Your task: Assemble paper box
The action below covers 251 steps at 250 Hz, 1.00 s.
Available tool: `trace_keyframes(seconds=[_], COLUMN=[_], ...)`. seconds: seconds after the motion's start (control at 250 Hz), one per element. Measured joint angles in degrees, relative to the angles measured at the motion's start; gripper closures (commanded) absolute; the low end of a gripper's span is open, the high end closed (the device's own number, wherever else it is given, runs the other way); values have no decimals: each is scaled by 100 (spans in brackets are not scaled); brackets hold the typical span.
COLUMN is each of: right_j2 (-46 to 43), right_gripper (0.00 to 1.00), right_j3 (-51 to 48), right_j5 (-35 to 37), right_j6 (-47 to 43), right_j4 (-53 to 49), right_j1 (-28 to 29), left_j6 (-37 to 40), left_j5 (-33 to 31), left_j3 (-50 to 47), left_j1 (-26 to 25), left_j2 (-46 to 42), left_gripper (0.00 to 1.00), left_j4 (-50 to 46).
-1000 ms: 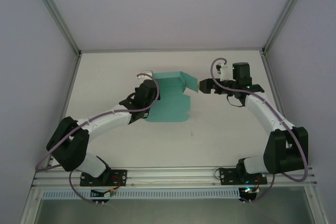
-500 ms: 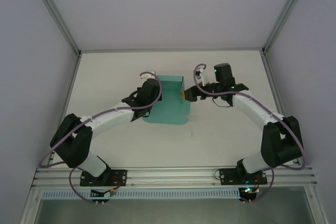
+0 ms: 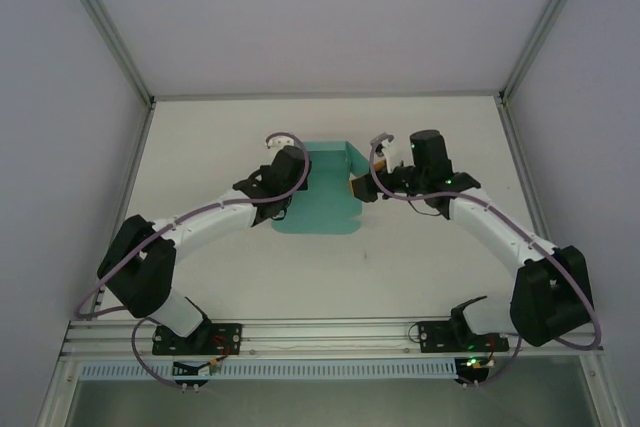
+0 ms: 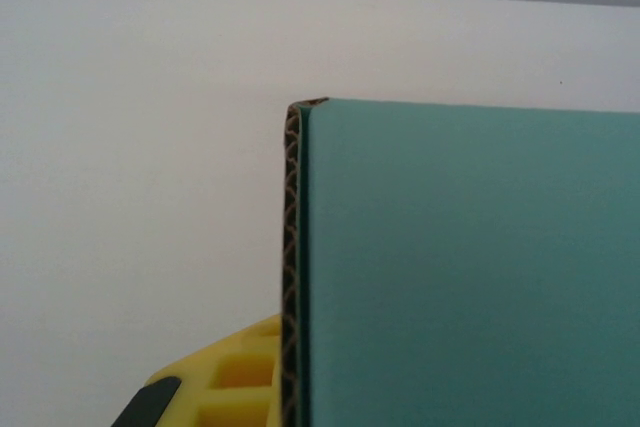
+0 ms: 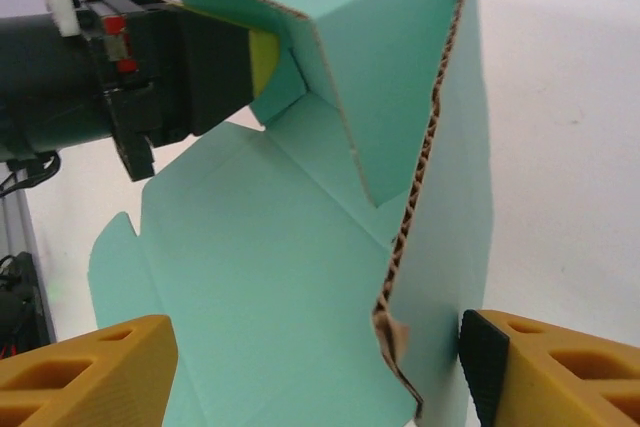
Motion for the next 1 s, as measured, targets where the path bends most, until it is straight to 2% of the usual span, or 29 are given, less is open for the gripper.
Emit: trace_keyframes(seconds=[0.116,0.176,0.244,0.411,0.623,1.002], right_j2=[245,437,603,621,737,1364], right_gripper=[49,63,74,92,97,96], right_j3=[170,354,525,560,761,1340], right_j5=[-85,7,275,1263,1965,3425], right_j6=[-26,9,129,404,496,809], right_j4=[-50,-85,-74,-2,-245,-721], right_j1=[0,0,0,-11,76,278], left_j6=[-11,-15,-20,-37,-35,-37], left_j5=[42,59,46,-37,15,208], left_j3=[11,11,11,9,11,72], left_j1=[0,0,2,17,13,-85], left_j2=[0,-4,-24,-52,-55,-55], left_gripper=[100,100,100,100,100,100], left_j4=[-11,-13,-76,-238,-328,-579])
